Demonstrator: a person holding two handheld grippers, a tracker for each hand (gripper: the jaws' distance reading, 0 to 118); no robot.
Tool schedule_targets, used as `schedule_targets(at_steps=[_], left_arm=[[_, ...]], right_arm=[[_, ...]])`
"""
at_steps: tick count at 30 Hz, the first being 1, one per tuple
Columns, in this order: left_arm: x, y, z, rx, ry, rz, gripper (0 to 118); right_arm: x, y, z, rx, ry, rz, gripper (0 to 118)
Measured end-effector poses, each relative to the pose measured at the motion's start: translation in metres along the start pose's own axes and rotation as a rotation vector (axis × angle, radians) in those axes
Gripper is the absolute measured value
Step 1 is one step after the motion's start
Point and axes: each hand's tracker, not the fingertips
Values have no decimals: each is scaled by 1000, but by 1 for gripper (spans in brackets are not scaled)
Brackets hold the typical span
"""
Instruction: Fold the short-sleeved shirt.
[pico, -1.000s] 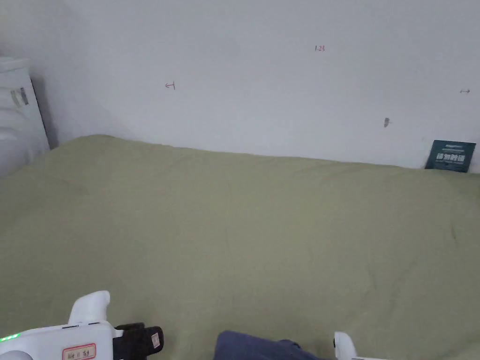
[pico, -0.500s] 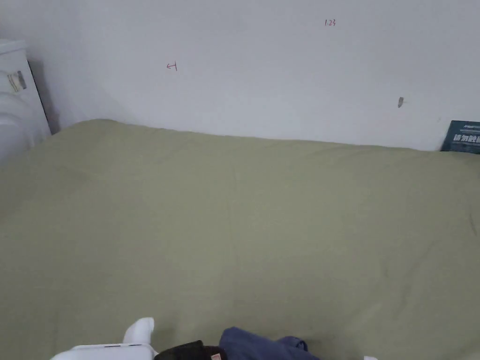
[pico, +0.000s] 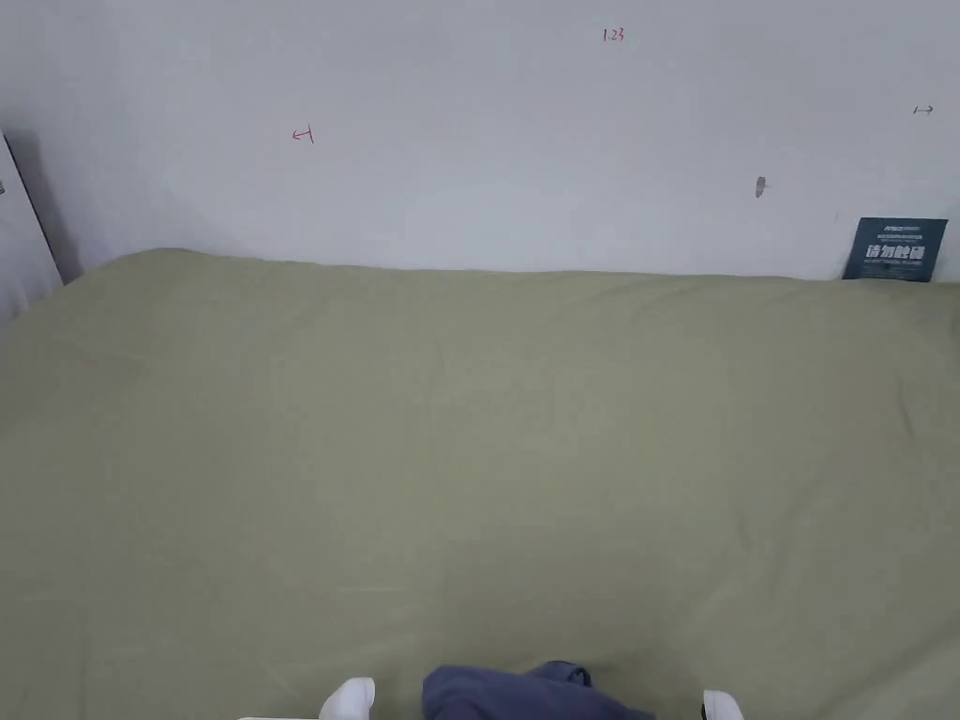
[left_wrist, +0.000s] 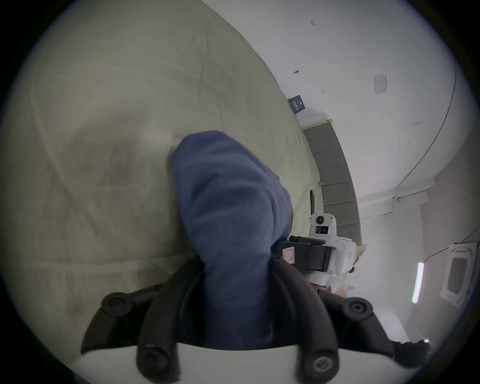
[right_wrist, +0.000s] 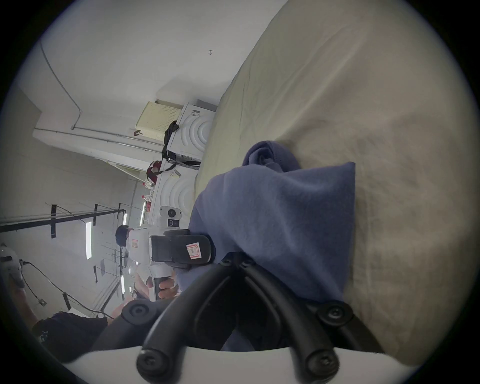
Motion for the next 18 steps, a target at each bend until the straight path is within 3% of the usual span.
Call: schedule_targets(at_steps=[3,6,8,10,18], left_arm=[[7,7,3,-25,43,-101,29],[14,16,17,-32,41,-120,29],[16,31,39,5,61,-176,29],[7,49,66,20,69,-172,29],[-70,135,227,101,268,-207,29]], right_arm=[[-9,0,-2,0,-30,58,1],[-21,-1,-2,15,-26,125,1],[-34,1,-2,24,-33,204,1],[-45,3,-2,47,-33,254,1],[-82,15,-22,134,-19,328,1]])
